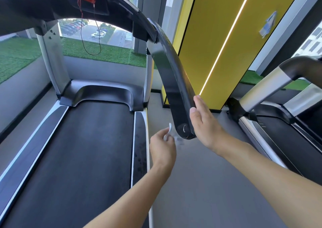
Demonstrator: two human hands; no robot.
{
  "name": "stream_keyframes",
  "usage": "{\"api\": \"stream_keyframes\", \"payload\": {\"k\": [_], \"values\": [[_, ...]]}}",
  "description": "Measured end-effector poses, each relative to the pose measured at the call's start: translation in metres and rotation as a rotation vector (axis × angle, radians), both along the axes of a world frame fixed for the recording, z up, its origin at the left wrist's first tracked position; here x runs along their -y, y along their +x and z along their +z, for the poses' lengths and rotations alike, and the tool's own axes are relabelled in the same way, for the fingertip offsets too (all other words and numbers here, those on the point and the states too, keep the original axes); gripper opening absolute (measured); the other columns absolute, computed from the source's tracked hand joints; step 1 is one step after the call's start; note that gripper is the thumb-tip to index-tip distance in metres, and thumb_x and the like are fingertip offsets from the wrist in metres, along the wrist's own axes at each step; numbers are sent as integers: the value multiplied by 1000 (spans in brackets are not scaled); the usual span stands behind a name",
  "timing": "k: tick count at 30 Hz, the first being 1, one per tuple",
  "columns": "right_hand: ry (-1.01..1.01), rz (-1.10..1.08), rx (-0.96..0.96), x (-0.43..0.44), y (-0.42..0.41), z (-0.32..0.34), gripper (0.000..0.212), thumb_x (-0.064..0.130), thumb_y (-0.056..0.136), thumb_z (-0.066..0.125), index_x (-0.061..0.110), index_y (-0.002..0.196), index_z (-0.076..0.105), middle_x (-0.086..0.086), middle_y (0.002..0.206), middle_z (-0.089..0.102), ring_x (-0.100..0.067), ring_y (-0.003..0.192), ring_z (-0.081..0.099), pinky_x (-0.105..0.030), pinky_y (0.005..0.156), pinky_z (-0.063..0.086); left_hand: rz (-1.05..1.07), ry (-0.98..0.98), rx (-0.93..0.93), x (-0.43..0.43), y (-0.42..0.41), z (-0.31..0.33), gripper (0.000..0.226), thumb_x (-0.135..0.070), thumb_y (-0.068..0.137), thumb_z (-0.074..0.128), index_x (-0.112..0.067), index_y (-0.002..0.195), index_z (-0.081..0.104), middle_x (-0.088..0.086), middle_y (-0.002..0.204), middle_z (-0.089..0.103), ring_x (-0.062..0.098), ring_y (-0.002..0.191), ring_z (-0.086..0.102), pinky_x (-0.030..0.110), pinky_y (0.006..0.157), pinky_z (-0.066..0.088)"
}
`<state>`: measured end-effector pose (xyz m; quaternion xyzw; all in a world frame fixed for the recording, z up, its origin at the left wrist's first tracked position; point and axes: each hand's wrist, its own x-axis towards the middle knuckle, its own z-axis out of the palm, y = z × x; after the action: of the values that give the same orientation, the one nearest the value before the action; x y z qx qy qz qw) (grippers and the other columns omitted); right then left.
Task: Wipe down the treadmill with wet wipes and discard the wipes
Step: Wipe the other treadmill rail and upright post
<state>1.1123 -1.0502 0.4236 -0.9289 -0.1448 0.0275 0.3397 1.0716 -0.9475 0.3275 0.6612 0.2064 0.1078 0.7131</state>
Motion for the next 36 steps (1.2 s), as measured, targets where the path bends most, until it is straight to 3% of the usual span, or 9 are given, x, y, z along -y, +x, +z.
{"api": "stream_keyframes", "payload": {"k": [3, 10, 14, 18, 20, 23, 29, 33, 36], "values": [[6, 2, -2, 0, 0, 1, 54, 30, 109, 21, 18, 159, 4, 10, 166, -3, 1, 150, -3, -13, 113, -1, 1, -46, -12, 12, -2, 18, 32, -13, 99, 48, -20, 120, 72, -13, 107, 71, 5, 95, 65, 13, 75, 46], [7, -2, -23, -2, -1, 1, 55, 29, 109, 22, 17, 159, 3, 8, 167, -4, -2, 151, -4, -16, 116, -2, 57, -95, -56, 29, -22, 40, 39, -7, 98, 44, -20, 128, 66, -8, 118, 69, -3, 86, 62, 6, 63, 42], [50, -39, -119, -2, -5, 7, 56, 33, 109, 20, 20, 160, 1, 7, 167, -5, -5, 152, -3, -24, 120, -1, 49, -124, -17, 36, -39, 63, 38, -6, 98, 45, -21, 123, 69, -9, 97, 73, 0, 68, 59, 7, 58, 41], [253, -131, -321, 8, -23, 18, 57, 51, 105, 17, 32, 159, 16, 14, 164, 14, -13, 151, 15, -41, 124, 15, -20, -290, 55, 20, -56, 81, 18, -30, 97, 62, -20, 98, 78, -7, 76, 70, 8, 65, 59, 19, 63, 46], [266, -196, -329, 20, -35, 22, 59, 48, 104, 19, 17, 152, 35, 2, 159, 33, -25, 146, 30, -44, 119, 27, 74, -347, 0, 8, -60, 84, 18, -37, 91, 71, -19, 92, 77, -6, 70, 64, 14, 61, 53, 27, 62, 46], [268, -273, -299, 35, -62, 26, 49, 32, 103, 30, -5, 132, 44, -28, 139, 45, -44, 129, 41, -56, 107, 37, 122, -347, -43, -4, -76, 90, 4, -16, 88, 74, -13, 86, 72, 5, 72, 62, 18, 61, 51, 29, 60, 43], [590, -218, -546, 38, -128, 41, 18, 33, 103, 50, 23, 111, 63, -6, 102, 68, -26, 88, 69, -37, 75, 50, 36, -338, -103, -7, -115, 120, 20, 1, 81, 52, -8, 83, 69, 14, 79, 64, 26, 71, 53, 33, 67, 40], [708, -22, -605, 25, -160, 60, 22, 33, 101, 56, 19, 112, 69, -3, 86, 68, -21, 74, 62, -31, 64, 43, -51, -319, -88, -2, -144, 147, 20, -14, 72, 55, -3, 86, 65, 15, 80, 62, 28, 72, 53, 37, 68, 42], [670, 65, -508, 18, -178, 74, 23, 28, 98, 63, 11, 110, 71, -2, 85, 70, -16, 71, 58, -27, 62, 40, -58, -180, -64, -5, -161, 155, 23, -5, 78, 56, -11, 100, 57, 12, 103, 65, 31, 86, 61, 43, 83, 52]]}}
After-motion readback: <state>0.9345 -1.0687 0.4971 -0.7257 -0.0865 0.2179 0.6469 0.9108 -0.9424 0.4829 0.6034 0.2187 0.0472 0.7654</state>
